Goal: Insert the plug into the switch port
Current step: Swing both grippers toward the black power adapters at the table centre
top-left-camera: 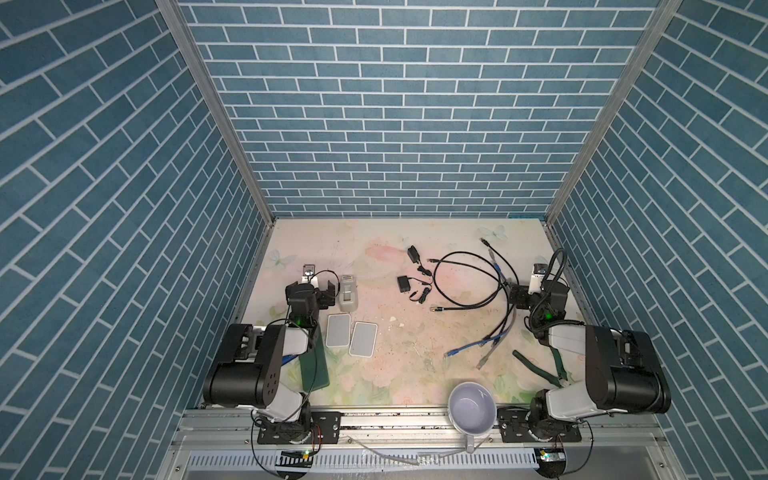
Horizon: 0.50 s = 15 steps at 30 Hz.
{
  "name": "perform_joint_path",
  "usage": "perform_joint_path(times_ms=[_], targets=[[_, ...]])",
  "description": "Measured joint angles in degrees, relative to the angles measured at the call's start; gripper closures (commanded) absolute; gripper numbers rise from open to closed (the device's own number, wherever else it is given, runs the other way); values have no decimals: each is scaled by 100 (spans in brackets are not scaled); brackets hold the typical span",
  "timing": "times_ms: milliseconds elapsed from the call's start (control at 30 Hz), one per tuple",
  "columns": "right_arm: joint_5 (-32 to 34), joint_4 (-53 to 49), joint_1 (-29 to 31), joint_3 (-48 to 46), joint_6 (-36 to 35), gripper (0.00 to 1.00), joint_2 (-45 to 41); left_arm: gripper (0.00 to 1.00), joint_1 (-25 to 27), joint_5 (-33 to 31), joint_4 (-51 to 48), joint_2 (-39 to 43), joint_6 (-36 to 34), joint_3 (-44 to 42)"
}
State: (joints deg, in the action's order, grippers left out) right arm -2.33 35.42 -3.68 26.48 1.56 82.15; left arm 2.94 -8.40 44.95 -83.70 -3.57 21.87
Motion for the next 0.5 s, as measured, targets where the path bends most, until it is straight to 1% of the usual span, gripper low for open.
perform_joint_path(times_ms=[67,167,233,400,500], targets=[[42,-328,55,229,4,7,-177,0,0,-90,-575,341,81,243],[168,-826,212,461,72,6,-437,0,4,-238,-1587,741,356,835],[267,-1276,339,629,179,6,-562,0,105,-516,-2240,975,573,1191],[468,-2498,691,1244,564,6,-645,0,479,-859,-3434,1464,1106,1462],[494,-3075,931,1598,828,6,-643,1,780,-1073,-4122,1596,1390,1576]])
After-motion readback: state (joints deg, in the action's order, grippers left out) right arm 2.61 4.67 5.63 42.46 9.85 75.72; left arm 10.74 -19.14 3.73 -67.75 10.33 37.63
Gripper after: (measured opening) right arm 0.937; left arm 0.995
